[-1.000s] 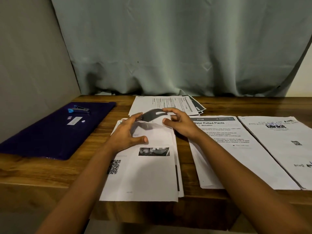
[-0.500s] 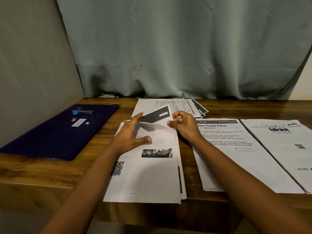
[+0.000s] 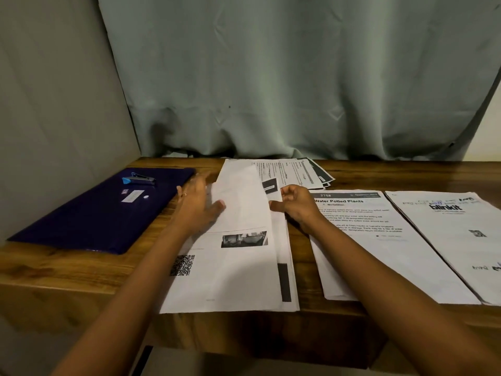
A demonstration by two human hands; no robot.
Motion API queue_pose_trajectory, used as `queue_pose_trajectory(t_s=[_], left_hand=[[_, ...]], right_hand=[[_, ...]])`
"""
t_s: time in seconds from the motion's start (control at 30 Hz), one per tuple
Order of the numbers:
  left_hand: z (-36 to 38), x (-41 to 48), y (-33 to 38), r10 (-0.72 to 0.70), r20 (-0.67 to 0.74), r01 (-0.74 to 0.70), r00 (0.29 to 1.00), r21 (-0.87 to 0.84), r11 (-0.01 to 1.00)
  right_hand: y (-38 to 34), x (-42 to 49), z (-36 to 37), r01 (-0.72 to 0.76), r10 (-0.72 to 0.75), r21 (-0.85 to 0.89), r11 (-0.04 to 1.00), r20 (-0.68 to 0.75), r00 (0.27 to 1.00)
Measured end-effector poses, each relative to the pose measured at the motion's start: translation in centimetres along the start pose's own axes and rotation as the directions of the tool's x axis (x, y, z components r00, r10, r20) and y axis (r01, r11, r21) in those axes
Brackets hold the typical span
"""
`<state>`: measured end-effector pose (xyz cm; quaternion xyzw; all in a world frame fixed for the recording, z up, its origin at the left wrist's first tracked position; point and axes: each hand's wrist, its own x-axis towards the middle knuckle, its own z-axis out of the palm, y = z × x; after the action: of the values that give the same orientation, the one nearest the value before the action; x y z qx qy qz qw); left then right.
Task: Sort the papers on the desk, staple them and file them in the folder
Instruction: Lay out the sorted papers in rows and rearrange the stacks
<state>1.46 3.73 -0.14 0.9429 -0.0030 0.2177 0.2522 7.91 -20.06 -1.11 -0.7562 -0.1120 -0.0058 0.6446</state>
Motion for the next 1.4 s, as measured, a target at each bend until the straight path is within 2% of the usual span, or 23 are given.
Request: queue_pose_trajectory(t_s=[0.1,0.17,0.23,0.4,0.47,0.53,0.6,0.7,0.8,0.9,1.0,1.07,1.13,1.23,1.3,1.4], left_hand=[[-0.2,-2.1,-0.5,-0.127,0.242,0.073,0.962,0.220,0.973],[-0.6,-3.7,-0.7,-0.227,0.338,0.120,0.913,0.309,0.943],[-1.2,-4.8,-0.7,-0.286,0.347,0.173,0.893,0.321,0.931],[-3.0,-6.4,-0.4,-0.331,0.334,0.187,0.883,0.397,0.899],[-3.3,-6.8,-0.6,-0.340,0.339,0.181,0.877,0.423,0.888],[-3.3,-7.0,-0.7,-0.344,0.351,0.167,0.871,0.446,0.879],[-3.3,-7.2,-0.7,-0.341,0.349,0.159,0.873,0.457,0.875],[-3.2,-7.4,-0.8,-0.340,0.339,0.160,0.877,0.462,0.872],[-3.0,-7.5,-1.0,-0.341,0.329,0.162,0.881,0.467,0.869],[-3.1,-7.6,-1.1,-0.336,0.317,0.186,0.887,0.420,0.888],[-3.6,-8.1,-0.7,-0.256,0.253,0.192,0.933,0.252,0.948],[-4.1,-8.6,-0.2,-0.218,0.169,0.210,0.961,0.065,0.975],[-4.8,-9.2,0.0,-0.258,0.107,0.269,0.960,-0.111,0.957],[-5.6,-10.0,0.3,-0.267,0.098,0.282,0.959,-0.215,0.935],[-5.8,-10.2,0.3,-0.278,0.153,0.301,0.948,-0.161,0.940],[-5.5,-10.3,-0.4,-0.248,0.256,0.227,0.934,0.108,0.968]], right_hand=[[-0.4,-0.3,-0.1,-0.012,0.014,0.055,0.998,-0.046,0.999],[-0.8,-0.4,0.0,-0.004,0.008,0.056,0.998,-0.080,0.997],[-1.0,-0.3,0.0,0.007,-0.003,0.032,0.999,-0.125,0.992],[-1.8,-0.3,-0.2,0.096,-0.101,-0.031,0.995,-0.269,0.958],[-2.1,-0.1,-0.4,0.038,-0.046,-0.042,0.998,-0.210,0.977],[-2.3,0.2,-0.7,-0.004,-0.017,-0.154,0.988,-0.138,0.990],[-3.1,0.6,-1.0,0.024,-0.063,-0.218,0.976,-0.177,0.982],[-5.8,0.8,-2.2,0.114,-0.164,-0.176,0.978,-0.299,0.940],[-9.3,0.7,-4.6,0.225,-0.304,-0.231,0.947,-0.407,0.862],[-11.8,0.9,-7.3,0.330,-0.392,-0.211,0.920,-0.482,0.783],[-13.5,0.8,-9.1,0.382,-0.415,-0.177,0.907,-0.532,0.738],[-14.2,0.9,-9.8,0.414,-0.412,-0.130,0.901,-0.558,0.721],[-14.2,0.8,-9.7,0.427,-0.412,-0.114,0.897,-0.563,0.717],[-13.5,0.8,-9.1,0.415,-0.434,-0.158,0.896,-0.514,0.740],[-13.3,0.7,-8.8,0.434,-0.479,-0.211,0.876,-0.490,0.729],[-14.2,0.9,-8.9,0.497,-0.534,-0.241,0.834,-0.582,0.614]])
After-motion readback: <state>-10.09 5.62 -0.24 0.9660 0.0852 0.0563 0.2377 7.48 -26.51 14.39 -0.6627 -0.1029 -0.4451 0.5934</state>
